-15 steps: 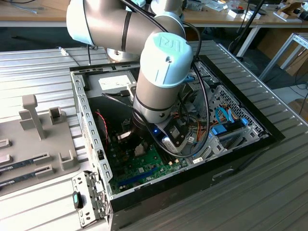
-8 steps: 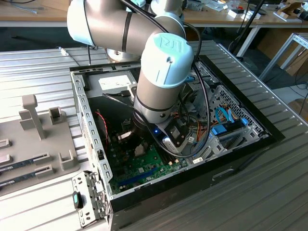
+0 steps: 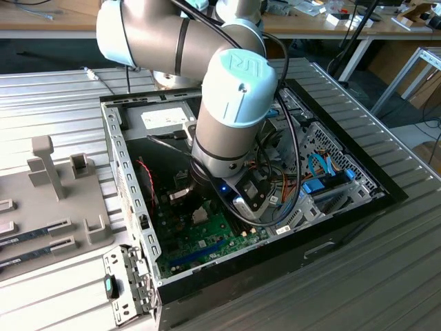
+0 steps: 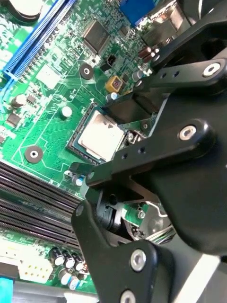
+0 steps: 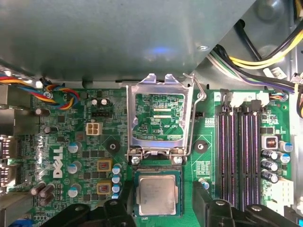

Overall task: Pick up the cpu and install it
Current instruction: 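Place the cpu into insertion slot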

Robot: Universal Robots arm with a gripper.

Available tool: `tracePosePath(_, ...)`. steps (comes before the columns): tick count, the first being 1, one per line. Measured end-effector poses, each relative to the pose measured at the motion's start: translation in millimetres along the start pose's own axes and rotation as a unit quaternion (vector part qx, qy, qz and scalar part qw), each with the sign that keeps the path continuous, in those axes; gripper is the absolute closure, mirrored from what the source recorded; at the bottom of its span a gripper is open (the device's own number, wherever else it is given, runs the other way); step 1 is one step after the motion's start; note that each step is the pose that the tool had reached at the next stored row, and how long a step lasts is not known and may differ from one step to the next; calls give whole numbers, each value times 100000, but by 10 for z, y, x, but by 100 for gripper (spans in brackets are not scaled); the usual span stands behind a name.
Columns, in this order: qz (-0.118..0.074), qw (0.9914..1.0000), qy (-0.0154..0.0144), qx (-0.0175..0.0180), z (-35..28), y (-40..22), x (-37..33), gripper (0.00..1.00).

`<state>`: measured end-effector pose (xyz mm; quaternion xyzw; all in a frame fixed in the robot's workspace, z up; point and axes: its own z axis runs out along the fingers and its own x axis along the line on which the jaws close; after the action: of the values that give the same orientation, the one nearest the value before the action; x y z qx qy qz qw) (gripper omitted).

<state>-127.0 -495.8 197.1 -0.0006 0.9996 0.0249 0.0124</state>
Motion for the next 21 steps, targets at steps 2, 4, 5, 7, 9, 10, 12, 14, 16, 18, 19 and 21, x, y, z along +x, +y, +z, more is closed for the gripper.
tracePosePath(2, 0, 100000, -5, -5, -1, 0, 0, 39)
tracePosePath(4, 5, 100000, -7, -26, -29, 2, 0, 39)
tracePosePath(5, 5, 100000, -1, -15, -53, 3, -1, 39)
tracePosePath(7, 2, 100000, 1, -12, -89, 5, -2, 39)
tracePosePath(9, 0, 100000, -1, -30, -118, 7, -3, 39)
tracePosePath(10, 1, 100000, 0, -39, -135, 9, -3, 39)
tracePosePath(12, 1, 100000, 0, -55, -161, 16, -4, 39)
tracePosePath(14, -1, 100000, -6, -69, -164, 18, -5, 40)
tracePosePath(16, 2, 100000, -5, -71, -165, 18, -4, 54)
tracePosePath(18, 9, 100000, 1, -63, -166, 18, -5, 65)
tracePosePath(19, 3, 100000, 0, -61, -166, 18, -7, 72)
tracePosePath(21, 3, 100000, -1, -63, -166, 18, -7, 78)
